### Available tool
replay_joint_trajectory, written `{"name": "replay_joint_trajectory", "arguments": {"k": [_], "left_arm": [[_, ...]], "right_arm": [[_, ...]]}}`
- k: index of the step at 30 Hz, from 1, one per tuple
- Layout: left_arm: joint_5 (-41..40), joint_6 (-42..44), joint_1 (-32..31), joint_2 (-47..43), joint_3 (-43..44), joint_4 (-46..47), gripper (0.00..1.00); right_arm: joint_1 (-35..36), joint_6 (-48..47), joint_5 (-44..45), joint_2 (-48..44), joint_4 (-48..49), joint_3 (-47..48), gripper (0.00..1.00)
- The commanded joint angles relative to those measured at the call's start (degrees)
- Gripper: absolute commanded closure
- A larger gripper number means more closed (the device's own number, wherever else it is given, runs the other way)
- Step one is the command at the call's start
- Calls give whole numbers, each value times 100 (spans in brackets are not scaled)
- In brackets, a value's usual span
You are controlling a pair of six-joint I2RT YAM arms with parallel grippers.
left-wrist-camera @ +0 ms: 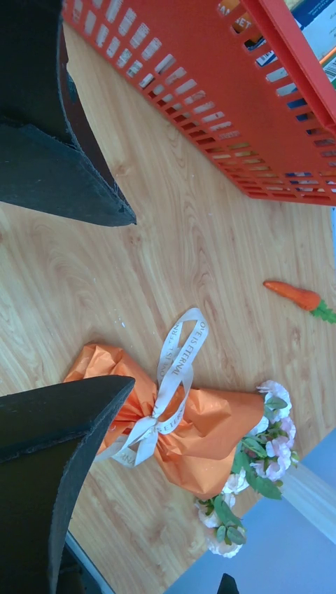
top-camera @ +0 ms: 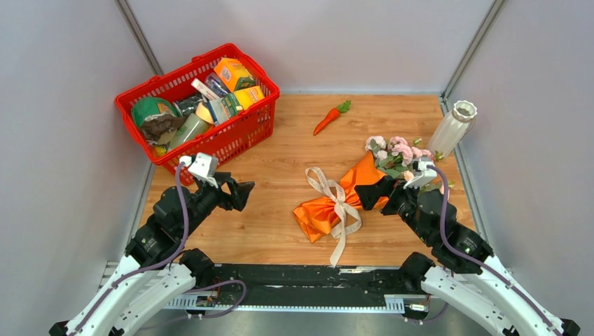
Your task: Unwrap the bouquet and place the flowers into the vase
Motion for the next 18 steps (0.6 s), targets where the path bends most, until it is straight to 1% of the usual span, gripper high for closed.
{"name": "replay_joint_trajectory", "arguments": {"k": [1,14,18], "left_arm": [[47,117,-22,34,109,166,15],[39,126,-22,87,118,166,15],[39,126,-22,96,118,166,15]], "right_arm": [[23,153,70,-100,12,62,0],[23,109,87,-319,-5,-96,0],[23,319,219,-328,-5,-201,0]]}}
